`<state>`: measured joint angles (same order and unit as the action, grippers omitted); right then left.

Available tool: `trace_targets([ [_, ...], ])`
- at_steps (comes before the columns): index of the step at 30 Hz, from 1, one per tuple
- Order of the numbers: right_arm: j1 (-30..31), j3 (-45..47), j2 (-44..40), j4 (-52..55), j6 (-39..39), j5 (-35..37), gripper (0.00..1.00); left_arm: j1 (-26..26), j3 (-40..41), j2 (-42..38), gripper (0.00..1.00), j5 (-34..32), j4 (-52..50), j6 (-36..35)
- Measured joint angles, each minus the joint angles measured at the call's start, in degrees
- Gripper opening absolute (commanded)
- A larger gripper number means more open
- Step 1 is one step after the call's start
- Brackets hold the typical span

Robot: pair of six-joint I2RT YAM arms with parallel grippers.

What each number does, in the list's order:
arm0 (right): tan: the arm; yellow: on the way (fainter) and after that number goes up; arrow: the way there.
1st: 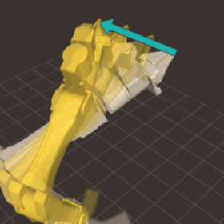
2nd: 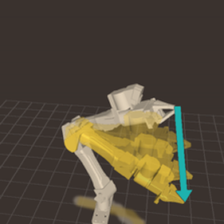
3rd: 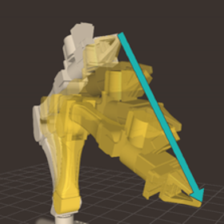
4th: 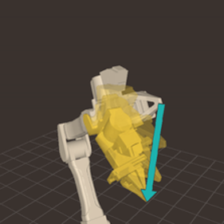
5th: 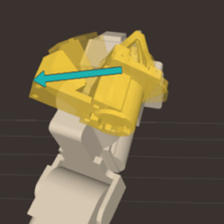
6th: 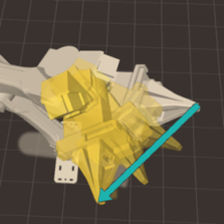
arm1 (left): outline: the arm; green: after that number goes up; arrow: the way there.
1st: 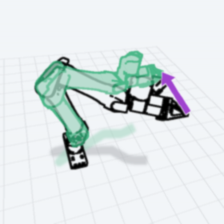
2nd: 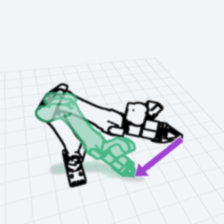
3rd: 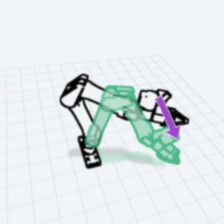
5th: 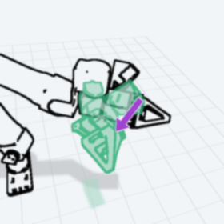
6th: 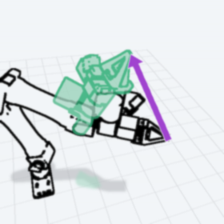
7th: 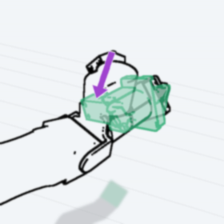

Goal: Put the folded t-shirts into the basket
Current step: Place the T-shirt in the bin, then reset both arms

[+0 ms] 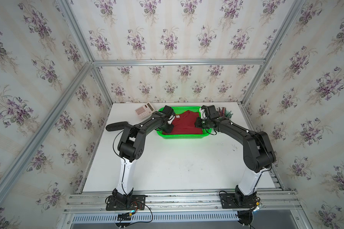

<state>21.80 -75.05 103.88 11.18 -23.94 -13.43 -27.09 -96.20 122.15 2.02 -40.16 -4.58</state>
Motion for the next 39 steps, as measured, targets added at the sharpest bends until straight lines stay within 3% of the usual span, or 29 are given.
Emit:
trace_targets([
  [7,2.12,-3.23,1.68,-7.93,-2.34,-5.7,0.15,0.07,3.26,-13.09,0.33,2.1,-1.25,4.07],
  [14,5.09,-5.46,8.07,-9.99,-2.95,-9.53,0.11,1.9,9.68,-27.56,0.34,0.17,2.6,9.07],
  [21,5.11,1.77,10.62,-10.95,-3.3,-8.63,0.11,5.27,19.69,-38.36,0.34,-4.7,8.22,14.78],
  [24,5.11,3.56,11.23,-13.6,-3.28,-8.61,0.11,6.78,24.48,-42.75,0.41,-7.04,10.86,17.35],
  [27,5.11,3.3,10.95,-13.73,-3.61,-9.31,0.13,7.32,29.11,-46.84,0.57,-11.8,14.12,19.54],
  [28,5.11,2.99,10.4,-13.09,-4.04,-9.7,0.15,7.3,30.47,-47.74,0.59,-13.2,14.73,19.98],
  [30,5.18,2.1,8.09,-11.13,-4.39,-10.34,0.2,7.26,32.5,-49.0,0.77,-16.96,15.47,21.42],
  [37,5.44,3.56,-11.26,-12.98,-3.04,-9.46,0.34,7.34,37.4,-51.63,0.79,-30.4,16.39,25.46],
  [39,5.44,6.71,-17.46,-15.54,-2.47,-7.58,0.48,7.34,38.99,-52.15,0.79,-32.61,16.79,25.66],
])
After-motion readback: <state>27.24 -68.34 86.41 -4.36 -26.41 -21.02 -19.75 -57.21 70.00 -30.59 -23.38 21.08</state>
